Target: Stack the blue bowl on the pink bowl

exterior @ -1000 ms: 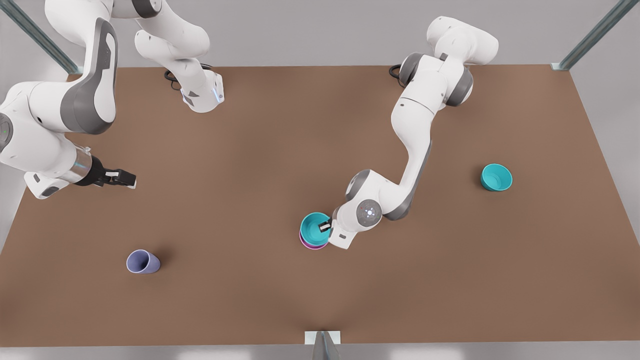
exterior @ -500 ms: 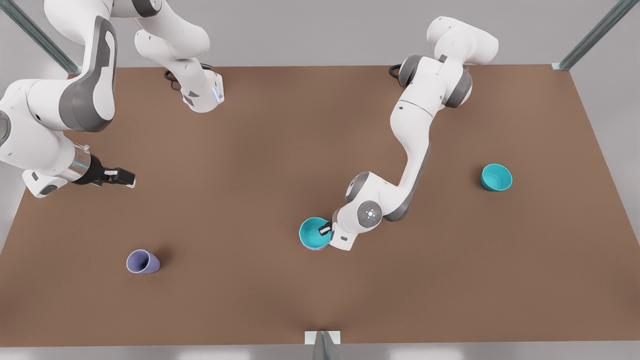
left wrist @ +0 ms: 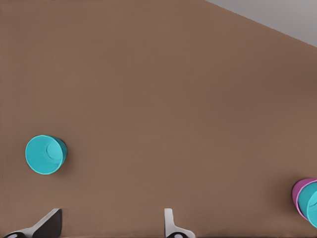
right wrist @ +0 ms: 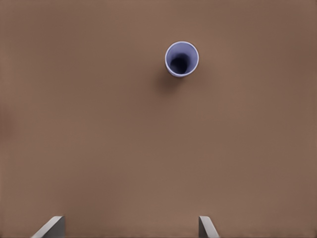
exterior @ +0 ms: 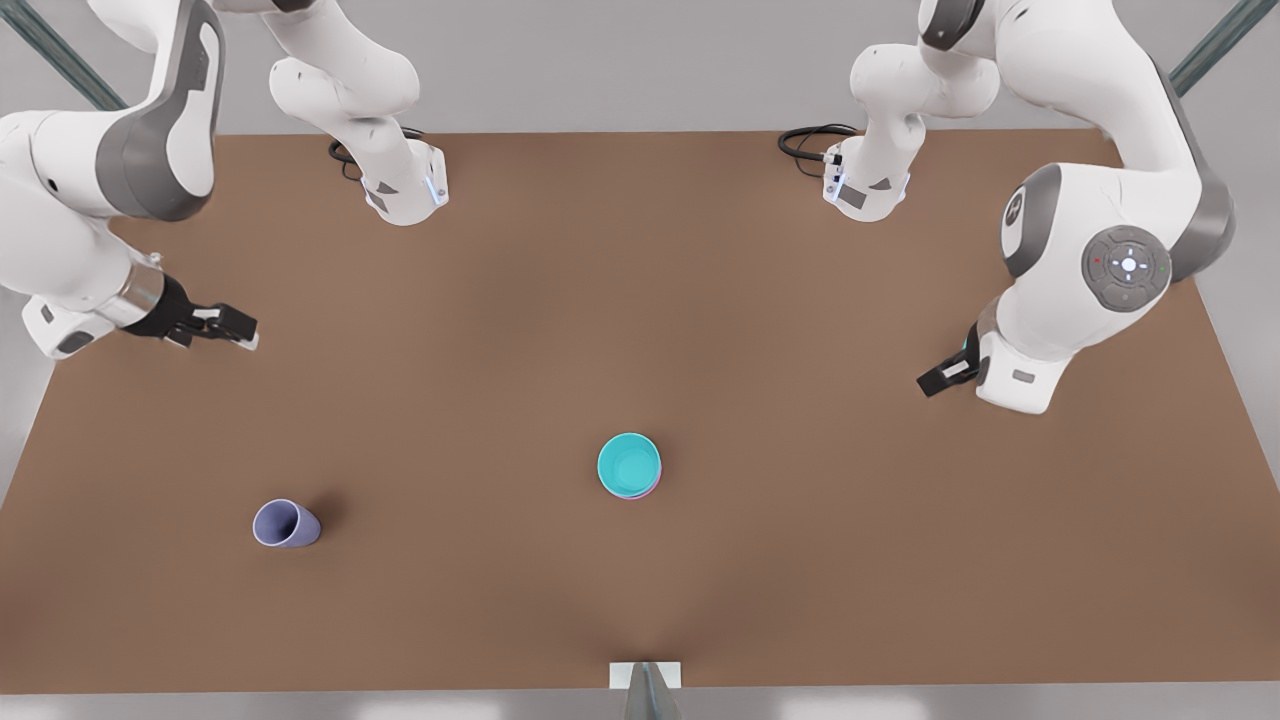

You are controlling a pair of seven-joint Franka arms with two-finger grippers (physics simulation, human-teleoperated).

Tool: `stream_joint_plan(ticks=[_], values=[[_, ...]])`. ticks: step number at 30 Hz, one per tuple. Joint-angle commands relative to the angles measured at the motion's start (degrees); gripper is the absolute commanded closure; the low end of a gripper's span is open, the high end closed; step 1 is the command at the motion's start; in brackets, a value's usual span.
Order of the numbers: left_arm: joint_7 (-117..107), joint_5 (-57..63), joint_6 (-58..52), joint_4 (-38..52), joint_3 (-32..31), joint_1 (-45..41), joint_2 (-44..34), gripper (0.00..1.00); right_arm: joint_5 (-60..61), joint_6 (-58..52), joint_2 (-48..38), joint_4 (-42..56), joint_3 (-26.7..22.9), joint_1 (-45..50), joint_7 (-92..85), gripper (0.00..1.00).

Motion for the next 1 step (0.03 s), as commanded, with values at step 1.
stream_joint_plan(ticks=[1], values=[[30.2,1.3,-3.3,-0.3,0.0,-0.1,-0.2,0.00,0.1,-0.1,-0.3,-0.2,0.0,0.0,-0.2,0.00]])
